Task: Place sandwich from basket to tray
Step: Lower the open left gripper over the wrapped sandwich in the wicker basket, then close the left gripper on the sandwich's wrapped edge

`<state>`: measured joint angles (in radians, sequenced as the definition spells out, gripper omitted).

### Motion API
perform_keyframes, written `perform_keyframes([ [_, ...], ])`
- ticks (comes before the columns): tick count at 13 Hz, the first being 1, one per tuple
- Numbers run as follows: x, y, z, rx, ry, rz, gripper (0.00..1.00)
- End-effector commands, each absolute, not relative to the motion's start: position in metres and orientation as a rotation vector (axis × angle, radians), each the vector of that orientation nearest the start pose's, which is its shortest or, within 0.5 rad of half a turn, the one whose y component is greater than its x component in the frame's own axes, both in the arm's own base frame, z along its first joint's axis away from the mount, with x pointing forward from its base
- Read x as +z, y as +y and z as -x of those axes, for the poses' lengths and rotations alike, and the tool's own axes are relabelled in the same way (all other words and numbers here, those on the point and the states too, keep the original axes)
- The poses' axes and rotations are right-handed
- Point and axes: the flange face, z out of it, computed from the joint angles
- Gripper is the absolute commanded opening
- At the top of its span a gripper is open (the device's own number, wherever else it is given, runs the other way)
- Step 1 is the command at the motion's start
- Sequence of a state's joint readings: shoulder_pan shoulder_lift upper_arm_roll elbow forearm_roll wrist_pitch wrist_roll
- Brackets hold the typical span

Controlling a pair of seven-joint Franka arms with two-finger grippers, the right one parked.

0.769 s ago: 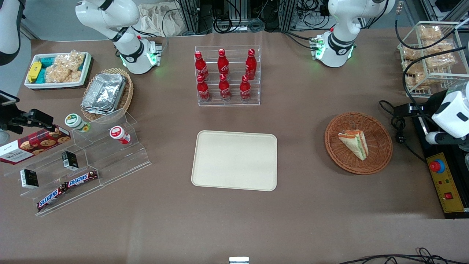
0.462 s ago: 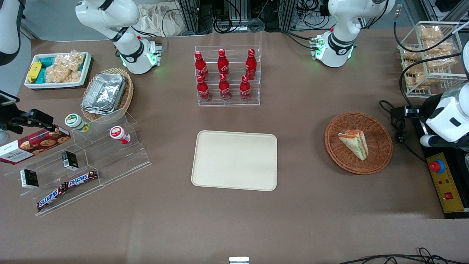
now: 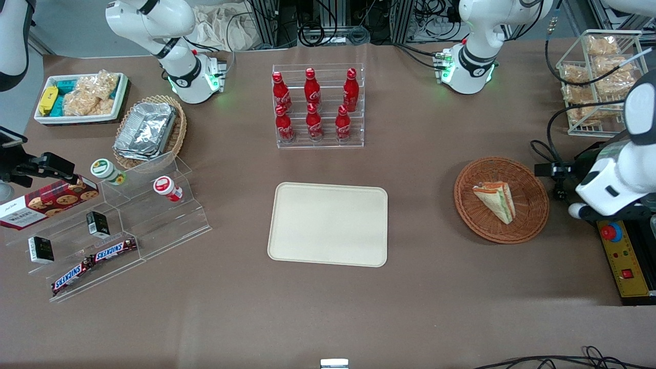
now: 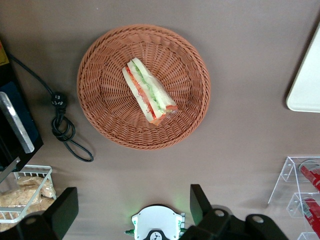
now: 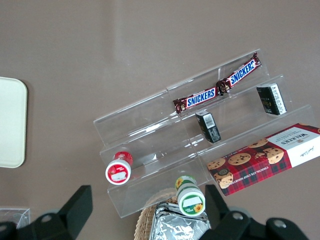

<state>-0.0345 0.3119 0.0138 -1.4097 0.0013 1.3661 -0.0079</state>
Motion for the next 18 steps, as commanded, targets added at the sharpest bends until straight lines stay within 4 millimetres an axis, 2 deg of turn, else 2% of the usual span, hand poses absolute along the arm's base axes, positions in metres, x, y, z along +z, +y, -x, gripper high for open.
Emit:
perform_keyframes([
  [1,0.489,-0.016,-0.598,0.571,0.038,3.070,0.99],
  [3,0.476,-0.014,-0.588,0.564,0.029,3.072,0.99],
  [5,0.460,-0.009,-0.572,0.479,-0.006,3.094,0.99],
  [8,0.414,-0.007,-0.550,0.340,-0.124,3.120,0.99],
  [10,0.385,-0.007,-0.539,0.306,-0.188,3.117,0.99],
  [12,0.359,-0.006,-0.534,0.258,-0.247,3.116,0.99],
  [14,0.335,-0.006,-0.537,0.202,-0.379,3.103,0.99],
  [16,0.317,-0.005,-0.535,0.172,-0.503,3.085,0.99],
  [18,0.302,-0.003,-0.543,0.115,-0.637,3.064,0.99],
])
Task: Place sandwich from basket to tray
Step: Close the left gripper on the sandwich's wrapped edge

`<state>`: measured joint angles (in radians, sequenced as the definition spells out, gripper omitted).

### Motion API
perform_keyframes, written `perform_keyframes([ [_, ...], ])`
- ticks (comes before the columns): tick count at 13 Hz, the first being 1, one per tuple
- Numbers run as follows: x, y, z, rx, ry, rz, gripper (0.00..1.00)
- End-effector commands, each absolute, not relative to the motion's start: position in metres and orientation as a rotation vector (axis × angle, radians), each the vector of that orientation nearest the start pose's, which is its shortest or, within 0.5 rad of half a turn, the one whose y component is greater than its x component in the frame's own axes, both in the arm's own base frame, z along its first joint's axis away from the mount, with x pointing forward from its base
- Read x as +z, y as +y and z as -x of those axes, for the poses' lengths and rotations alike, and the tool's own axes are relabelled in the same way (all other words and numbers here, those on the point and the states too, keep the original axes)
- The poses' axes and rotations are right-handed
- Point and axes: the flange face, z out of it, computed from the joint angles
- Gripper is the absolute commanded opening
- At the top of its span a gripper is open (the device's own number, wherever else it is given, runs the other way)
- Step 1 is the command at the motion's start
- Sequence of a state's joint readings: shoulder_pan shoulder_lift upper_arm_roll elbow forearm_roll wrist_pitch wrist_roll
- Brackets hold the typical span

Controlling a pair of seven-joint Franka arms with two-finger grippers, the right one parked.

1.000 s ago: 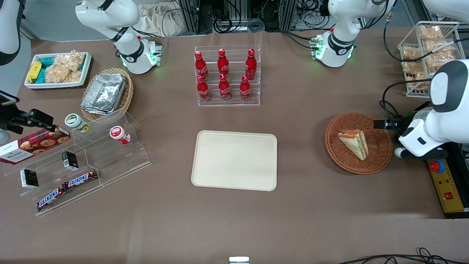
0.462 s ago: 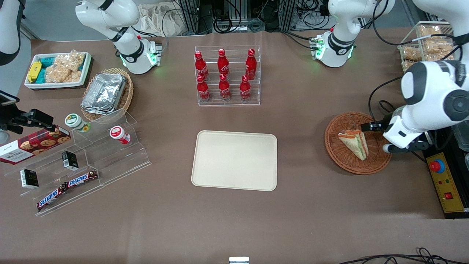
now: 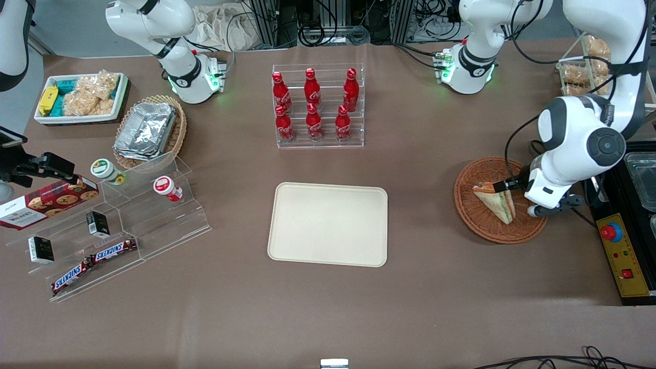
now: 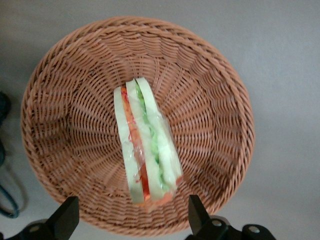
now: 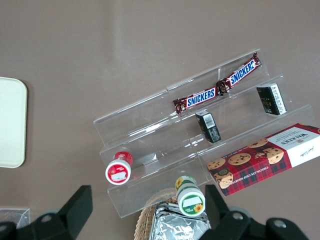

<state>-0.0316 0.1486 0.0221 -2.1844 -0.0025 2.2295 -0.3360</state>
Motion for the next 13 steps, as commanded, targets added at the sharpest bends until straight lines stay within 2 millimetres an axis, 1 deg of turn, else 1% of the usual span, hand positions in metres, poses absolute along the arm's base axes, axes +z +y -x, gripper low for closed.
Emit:
perform_keyframes([
  [1,0.293,-0.003,-0.545,0.096,-0.691,3.055,0.99],
  [3,0.268,-0.003,-0.547,0.106,-0.781,3.027,0.99],
  [4,0.264,0.001,-0.549,0.089,-0.819,3.019,0.98],
  [5,0.262,0.000,-0.549,0.087,-0.836,3.015,0.98],
  [6,0.261,0.001,-0.549,0.091,-0.852,3.009,0.94],
  [7,0.260,0.000,-0.548,0.094,-0.877,3.001,0.81],
  [9,0.260,0.000,-0.548,0.105,-0.888,2.995,0.49],
  [10,0.263,0.000,-0.547,0.112,-0.887,2.994,0.33],
  [11,0.265,-0.001,-0.546,0.126,-0.878,2.994,0.14],
  [12,0.273,-0.002,-0.548,0.119,-0.873,2.997,0.00],
  [13,0.279,-0.004,-0.549,0.104,-0.859,3.006,0.00],
])
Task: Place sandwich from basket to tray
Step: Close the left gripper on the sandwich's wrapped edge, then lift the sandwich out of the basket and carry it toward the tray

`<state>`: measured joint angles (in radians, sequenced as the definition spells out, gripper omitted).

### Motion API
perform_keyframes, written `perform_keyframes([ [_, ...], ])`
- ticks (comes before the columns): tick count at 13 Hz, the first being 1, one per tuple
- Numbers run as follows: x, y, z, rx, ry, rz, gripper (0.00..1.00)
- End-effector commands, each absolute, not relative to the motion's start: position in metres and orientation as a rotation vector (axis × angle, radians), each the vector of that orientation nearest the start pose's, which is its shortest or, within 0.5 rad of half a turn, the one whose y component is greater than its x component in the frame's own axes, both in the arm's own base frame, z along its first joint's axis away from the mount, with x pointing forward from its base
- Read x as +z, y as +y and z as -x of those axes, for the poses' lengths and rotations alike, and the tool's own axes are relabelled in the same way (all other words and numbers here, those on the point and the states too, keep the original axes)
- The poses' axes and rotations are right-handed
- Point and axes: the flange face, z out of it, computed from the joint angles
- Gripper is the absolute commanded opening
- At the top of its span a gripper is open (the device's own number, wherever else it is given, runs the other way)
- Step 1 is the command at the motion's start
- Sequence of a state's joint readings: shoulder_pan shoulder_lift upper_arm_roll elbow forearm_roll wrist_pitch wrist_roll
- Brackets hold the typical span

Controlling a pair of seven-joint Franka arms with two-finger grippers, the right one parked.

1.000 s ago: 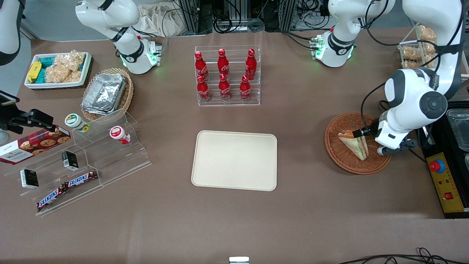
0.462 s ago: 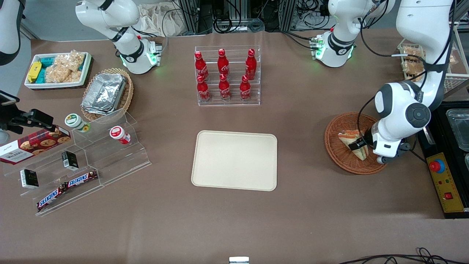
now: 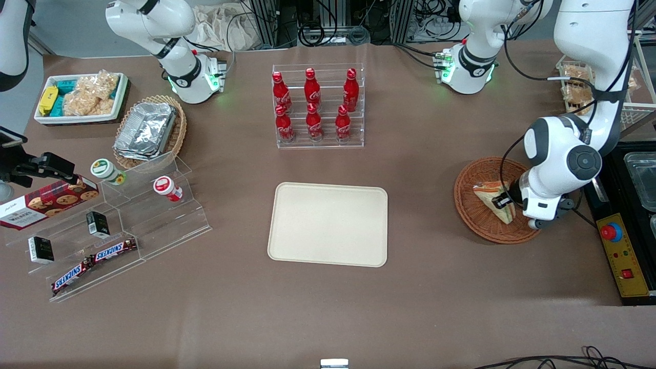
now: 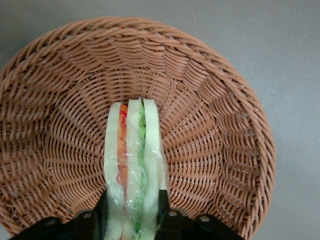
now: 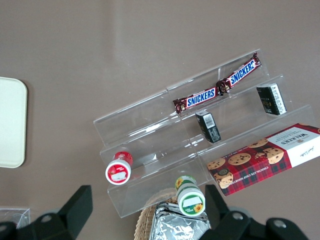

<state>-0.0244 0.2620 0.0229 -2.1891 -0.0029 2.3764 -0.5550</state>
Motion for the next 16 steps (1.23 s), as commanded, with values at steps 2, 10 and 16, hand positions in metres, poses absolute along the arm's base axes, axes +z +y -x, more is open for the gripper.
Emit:
perform_keyframes([
  [2,0.311,-0.005,-0.554,0.054,-0.856,3.019,0.00],
  [10,0.503,-0.034,-0.598,0.205,-0.518,3.119,0.00],
  [16,0.499,-0.138,-0.603,0.212,-0.047,3.202,0.00],
])
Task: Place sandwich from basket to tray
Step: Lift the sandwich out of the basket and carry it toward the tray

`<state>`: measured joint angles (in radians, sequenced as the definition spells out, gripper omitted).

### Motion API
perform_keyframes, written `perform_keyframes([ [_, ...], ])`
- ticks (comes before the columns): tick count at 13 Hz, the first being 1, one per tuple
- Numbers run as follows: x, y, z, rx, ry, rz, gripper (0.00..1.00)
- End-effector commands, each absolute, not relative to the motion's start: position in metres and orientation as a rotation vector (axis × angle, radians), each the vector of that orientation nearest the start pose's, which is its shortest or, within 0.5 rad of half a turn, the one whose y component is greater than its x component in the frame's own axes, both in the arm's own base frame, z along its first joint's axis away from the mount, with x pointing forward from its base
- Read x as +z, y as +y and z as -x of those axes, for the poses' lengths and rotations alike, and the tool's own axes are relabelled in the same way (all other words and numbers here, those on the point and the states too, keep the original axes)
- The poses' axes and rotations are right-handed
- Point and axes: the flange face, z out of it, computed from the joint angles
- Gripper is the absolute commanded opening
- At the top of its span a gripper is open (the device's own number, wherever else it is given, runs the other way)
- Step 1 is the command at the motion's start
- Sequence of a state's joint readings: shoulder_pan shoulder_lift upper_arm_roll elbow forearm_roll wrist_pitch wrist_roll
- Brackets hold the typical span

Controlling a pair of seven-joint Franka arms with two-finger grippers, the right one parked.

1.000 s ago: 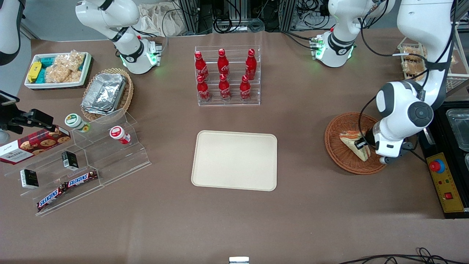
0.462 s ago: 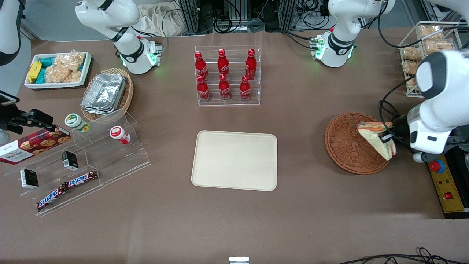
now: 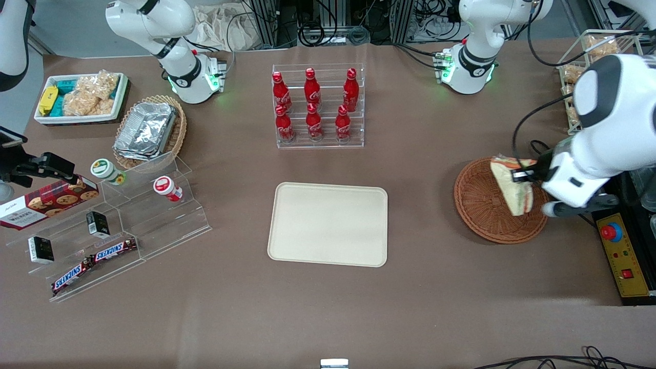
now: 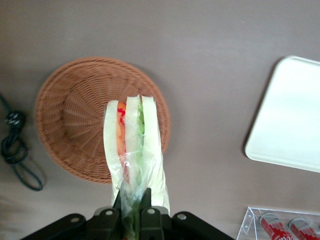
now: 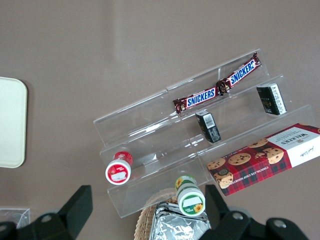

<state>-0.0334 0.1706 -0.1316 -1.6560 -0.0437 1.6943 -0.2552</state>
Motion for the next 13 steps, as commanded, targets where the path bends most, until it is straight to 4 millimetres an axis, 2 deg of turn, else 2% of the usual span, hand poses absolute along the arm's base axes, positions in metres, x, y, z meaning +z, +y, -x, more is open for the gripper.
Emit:
perform_keyframes([
  [1,0.491,-0.163,-0.609,0.205,-0.003,3.219,0.00],
  [4,0.464,-0.239,-0.622,0.172,0.053,3.252,0.00],
  [8,0.403,-0.310,-0.632,0.064,0.161,3.301,0.00],
  [9,0.382,-0.328,-0.632,0.026,0.198,3.303,0.00],
  [11,0.359,-0.351,-0.632,-0.035,0.242,3.316,0.00],
  [13,0.333,-0.364,-0.630,-0.041,0.269,3.317,0.00],
])
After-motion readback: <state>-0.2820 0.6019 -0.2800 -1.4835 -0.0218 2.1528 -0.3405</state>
